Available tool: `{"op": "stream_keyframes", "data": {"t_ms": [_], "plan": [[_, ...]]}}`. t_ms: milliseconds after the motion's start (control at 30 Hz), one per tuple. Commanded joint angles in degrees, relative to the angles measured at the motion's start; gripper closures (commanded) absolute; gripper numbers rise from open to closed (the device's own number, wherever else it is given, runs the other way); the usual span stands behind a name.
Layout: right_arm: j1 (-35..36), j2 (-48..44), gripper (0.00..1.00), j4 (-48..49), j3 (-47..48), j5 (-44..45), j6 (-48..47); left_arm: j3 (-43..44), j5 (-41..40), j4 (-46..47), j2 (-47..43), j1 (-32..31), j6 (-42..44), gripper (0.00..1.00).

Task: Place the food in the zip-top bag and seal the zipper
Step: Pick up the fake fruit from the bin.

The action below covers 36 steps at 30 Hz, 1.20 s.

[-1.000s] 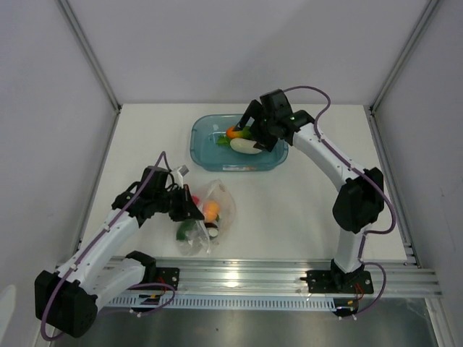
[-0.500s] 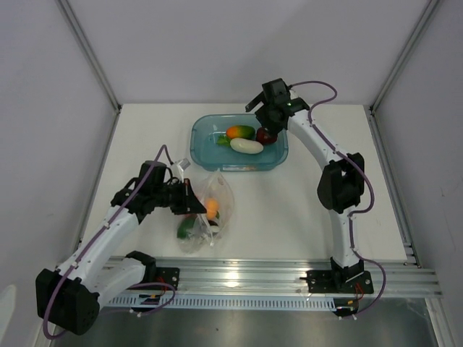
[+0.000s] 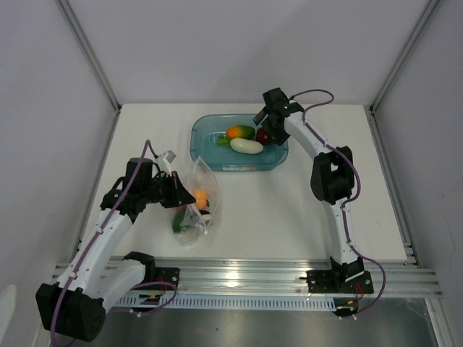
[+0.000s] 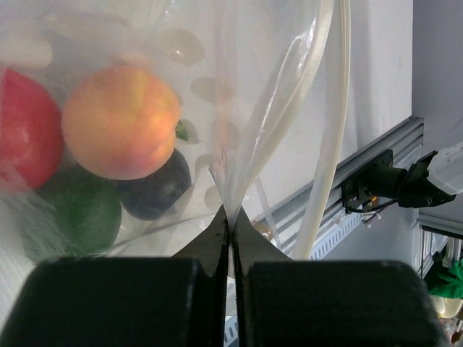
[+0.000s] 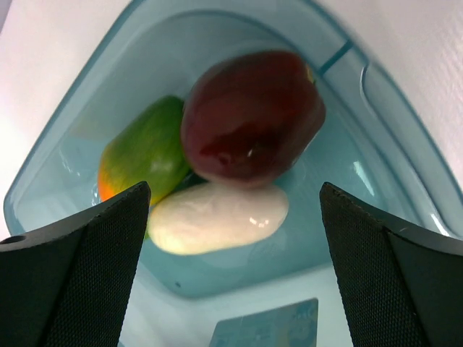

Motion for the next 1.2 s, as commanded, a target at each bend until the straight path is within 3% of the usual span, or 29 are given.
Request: {"op": "stream_keyframes", "data": {"t_ms": [0, 500, 967, 1067, 1167], "plan": [[-0.8, 1.5, 0.01, 2.8, 1.6, 3.0, 0.9, 0.7, 1.7, 1.7, 0.1, 0.6, 1.8, 0.99], [-1.8, 10.5, 0.0, 2.4, 12.1, 3.8, 2.1, 4.1, 1.4, 0.6, 8.1, 1.6, 4.3, 0.99], [-1.5, 13.5, 0.01, 3.0, 13.3, 5.2, -0.9, 5.2, 1.3, -0.8, 11.4, 2.7, 4.8, 0.99], [-1.2, 13.9, 0.04, 3.7, 13.2, 5.3, -2.4, 5.5, 1.2, -1.3, 11.9, 2.9, 5.2, 0.99], [-1.0, 14.0, 0.21, 4.4, 13.1, 5.3, -3.6, 5.5, 0.8, -1.4, 12.0, 2.9, 5.4, 0.99]]}}
